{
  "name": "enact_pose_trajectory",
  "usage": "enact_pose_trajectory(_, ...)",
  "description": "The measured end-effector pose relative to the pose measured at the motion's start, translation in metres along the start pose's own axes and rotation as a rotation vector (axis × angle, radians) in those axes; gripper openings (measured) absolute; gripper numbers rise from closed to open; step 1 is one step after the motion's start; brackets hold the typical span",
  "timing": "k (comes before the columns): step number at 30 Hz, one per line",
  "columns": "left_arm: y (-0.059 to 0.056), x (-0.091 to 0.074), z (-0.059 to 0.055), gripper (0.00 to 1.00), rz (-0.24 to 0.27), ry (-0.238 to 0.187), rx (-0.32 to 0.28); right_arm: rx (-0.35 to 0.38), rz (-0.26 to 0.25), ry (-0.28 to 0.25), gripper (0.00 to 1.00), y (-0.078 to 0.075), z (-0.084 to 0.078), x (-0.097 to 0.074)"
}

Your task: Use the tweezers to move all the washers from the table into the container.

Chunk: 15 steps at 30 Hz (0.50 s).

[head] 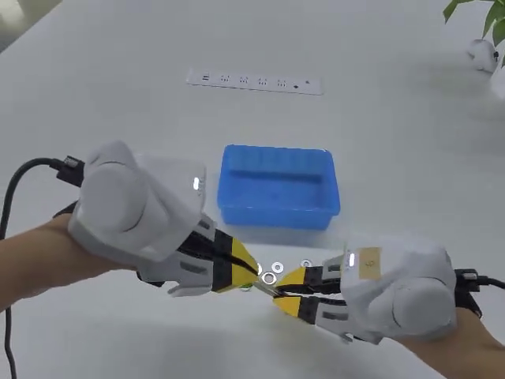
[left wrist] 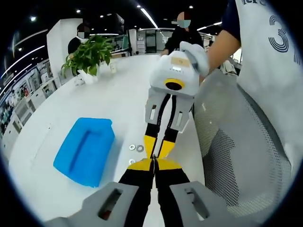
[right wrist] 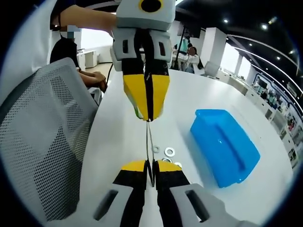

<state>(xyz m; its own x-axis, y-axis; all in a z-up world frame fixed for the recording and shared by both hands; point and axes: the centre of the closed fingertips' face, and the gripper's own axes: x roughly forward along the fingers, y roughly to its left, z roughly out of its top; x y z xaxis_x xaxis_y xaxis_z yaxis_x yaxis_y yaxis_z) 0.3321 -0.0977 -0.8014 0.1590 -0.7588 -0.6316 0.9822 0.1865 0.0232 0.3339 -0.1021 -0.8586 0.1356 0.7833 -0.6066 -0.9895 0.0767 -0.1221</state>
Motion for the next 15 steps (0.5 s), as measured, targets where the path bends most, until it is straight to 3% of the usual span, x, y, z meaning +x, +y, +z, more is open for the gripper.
enact_pose_trajectory(10,-0.002,0.014,0.009,0.05,-0.002,-0.016,-0.007,0.024,-0.009,-0.055,0.07,0.001,0.000,-0.003)
enact_pose_trajectory(15,0.004,0.014,0.009,0.05,0.010,-0.011,-0.014,0.036,-0.011,-0.070,0.07,0.001,0.000,-0.004)
